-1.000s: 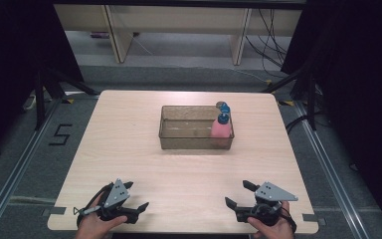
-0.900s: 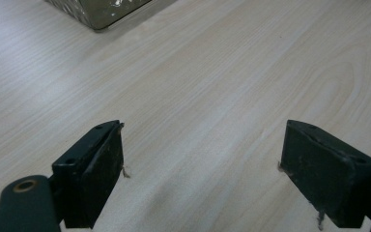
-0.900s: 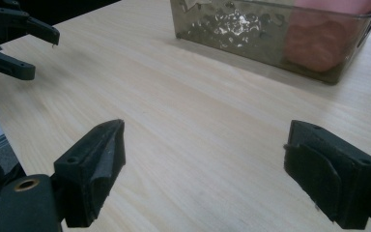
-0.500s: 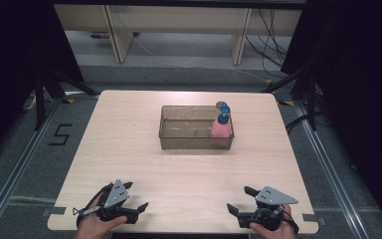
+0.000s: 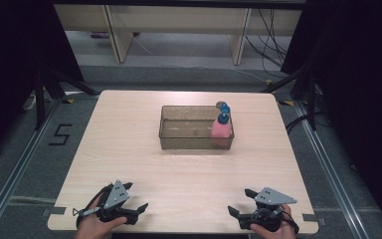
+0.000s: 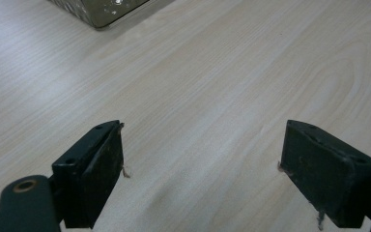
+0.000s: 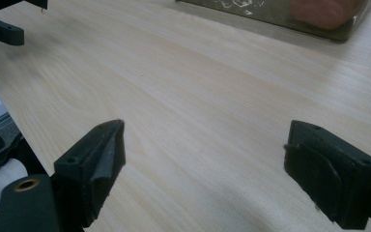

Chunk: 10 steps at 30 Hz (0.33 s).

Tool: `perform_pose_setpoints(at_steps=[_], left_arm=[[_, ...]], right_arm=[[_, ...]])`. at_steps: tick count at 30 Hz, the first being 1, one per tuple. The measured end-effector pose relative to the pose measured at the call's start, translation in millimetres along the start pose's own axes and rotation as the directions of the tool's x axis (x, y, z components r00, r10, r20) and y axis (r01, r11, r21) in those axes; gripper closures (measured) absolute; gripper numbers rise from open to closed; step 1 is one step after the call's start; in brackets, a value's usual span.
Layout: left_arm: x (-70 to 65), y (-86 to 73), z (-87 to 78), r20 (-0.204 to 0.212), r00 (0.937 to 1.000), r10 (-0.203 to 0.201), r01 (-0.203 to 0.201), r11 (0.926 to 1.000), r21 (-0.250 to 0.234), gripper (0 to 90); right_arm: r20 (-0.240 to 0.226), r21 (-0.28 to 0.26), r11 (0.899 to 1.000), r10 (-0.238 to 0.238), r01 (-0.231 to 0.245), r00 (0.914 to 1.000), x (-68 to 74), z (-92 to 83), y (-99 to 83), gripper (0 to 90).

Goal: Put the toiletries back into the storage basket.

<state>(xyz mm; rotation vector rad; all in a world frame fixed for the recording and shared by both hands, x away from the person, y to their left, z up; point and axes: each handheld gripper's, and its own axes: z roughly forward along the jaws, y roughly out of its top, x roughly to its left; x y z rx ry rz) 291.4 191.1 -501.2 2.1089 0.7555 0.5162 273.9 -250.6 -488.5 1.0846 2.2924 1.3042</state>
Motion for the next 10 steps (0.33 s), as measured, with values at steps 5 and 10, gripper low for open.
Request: perform_pose_setpoints(at_steps=[5, 10], left_arm=[[1.1, -0.1, -0.7, 0.000, 0.9999, 0.013, -0.013, 0.9999, 0.011, 14.8], [0.9, -0.3, -0.1, -0.010, 1.0000, 0.001, -0.001, 0.9999, 0.010, 14.8]], right_arm=[[0.001, 0.010, 1.000, 0.004, -0.004, 1.0000, -0.4, 2.3, -0.7, 15.6], [0.002, 0.028, 0.998, 0.049, -0.049, 0.9988, 1.6, 2.1, -0.7, 15.7]])
